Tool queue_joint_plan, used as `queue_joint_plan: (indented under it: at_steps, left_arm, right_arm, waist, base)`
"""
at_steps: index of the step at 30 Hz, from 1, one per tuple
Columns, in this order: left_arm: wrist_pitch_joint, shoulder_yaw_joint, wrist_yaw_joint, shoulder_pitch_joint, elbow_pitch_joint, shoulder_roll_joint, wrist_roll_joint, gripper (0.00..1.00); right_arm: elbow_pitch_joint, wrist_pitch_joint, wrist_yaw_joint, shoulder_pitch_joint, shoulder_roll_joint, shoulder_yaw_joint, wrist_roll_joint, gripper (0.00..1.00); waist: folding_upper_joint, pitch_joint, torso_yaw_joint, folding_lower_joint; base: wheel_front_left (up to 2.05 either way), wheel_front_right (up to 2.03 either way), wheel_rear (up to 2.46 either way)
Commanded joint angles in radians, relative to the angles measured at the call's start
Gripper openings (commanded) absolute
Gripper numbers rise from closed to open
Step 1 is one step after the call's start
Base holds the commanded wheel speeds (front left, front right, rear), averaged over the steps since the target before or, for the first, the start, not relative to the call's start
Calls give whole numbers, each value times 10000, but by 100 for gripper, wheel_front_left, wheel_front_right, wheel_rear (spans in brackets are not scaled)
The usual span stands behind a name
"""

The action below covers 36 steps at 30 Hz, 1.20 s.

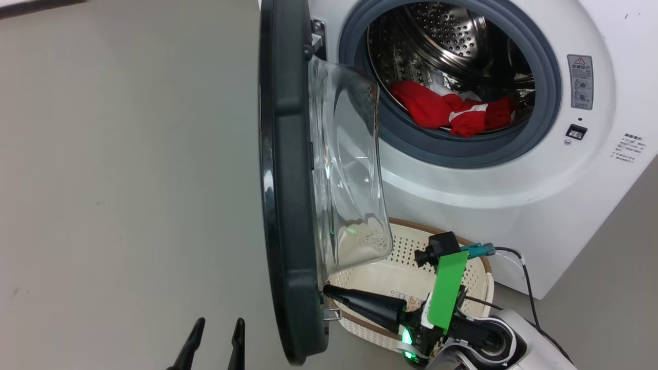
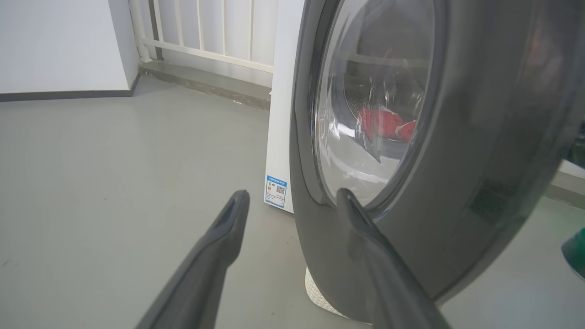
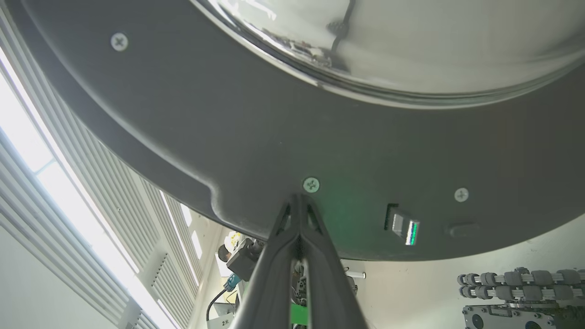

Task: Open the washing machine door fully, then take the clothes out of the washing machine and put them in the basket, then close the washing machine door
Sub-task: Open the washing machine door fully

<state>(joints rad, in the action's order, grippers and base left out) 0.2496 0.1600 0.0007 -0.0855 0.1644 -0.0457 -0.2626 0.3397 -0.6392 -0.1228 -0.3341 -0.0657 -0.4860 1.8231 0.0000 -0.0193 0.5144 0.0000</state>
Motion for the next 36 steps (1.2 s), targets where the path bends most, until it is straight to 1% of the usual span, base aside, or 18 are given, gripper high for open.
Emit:
queue_joint_plan:
  at_steps: [1,2,3,4,5,7,9,10,11,17,27,30,36]
  left_arm:
    - [122,-337,5,181,-193,-45,48,100]
    - [122,-338,-10,191,-172,-45,52,100]
    - [122,-338,-26,200,-150,-45,58,100]
    - [122,-338,-26,200,-150,-45,58,100]
    - [122,-342,-41,206,-129,-45,64,100]
    - [122,-354,-73,209,-83,-45,79,100]
    - [122,-362,-110,213,-27,-45,99,100]
    - [122,-363,-131,216,1,-45,108,100]
    - [122,-364,-151,218,28,-45,119,100]
    - [122,-374,-238,253,140,-45,167,100]
    - [122,-427,-222,301,151,-45,126,100]
    - [122,-423,-205,321,150,-45,92,100]
    - [122,-409,-193,339,161,-45,48,100]
  right_arm:
    - [-223,96,-79,-136,154,30,-96,0]
    - [-199,123,-79,-83,154,79,-140,2]
    - [-173,154,-79,-27,154,135,-190,7]
    - [-173,154,-79,-27,154,135,-190,7]
    - [-148,179,-79,35,154,193,-238,14]
    - [-81,250,-79,165,154,304,-463,36]
    - [-36,318,-79,330,154,402,-722,55]
    - [-17,353,-79,425,154,467,-819,85]
    - [9,413,-79,521,154,546,-916,100]
    - [185,662,-79,1103,149,1024,-1407,100]
    - [408,1264,-79,1974,-132,1832,-2036,100]
    - [486,1555,-79,2185,-178,2038,-2195,100]
    - [707,2449,-79,2546,-453,2008,-3012,100]
  waist:
    - [0,19,-16,0]
    - [0,25,-25,0]
    - [0,37,-35,0]
    - [0,37,-35,0]
    - [0,51,-45,0]
    - [0,92,-72,0]
    - [0,135,-99,0]
    - [0,159,-113,0]
    - [0,186,-127,0]
    - [0,243,-243,0]
    - [0,169,-535,0]
    - [0,144,-608,0]
    - [0,120,-722,0]
  base:
    - [0,0,0]
    - [0,0,0]
    - [0,0,0]
    - [0,0,0]
    - [0,0,0]
    - [0,0,0]
    - [0,0,0]
    - [0,0,0]
    - [0,0,0]
    - [0,0,0]
    - [0,0,0]
    - [0,0,0]
    - [0,0,0]
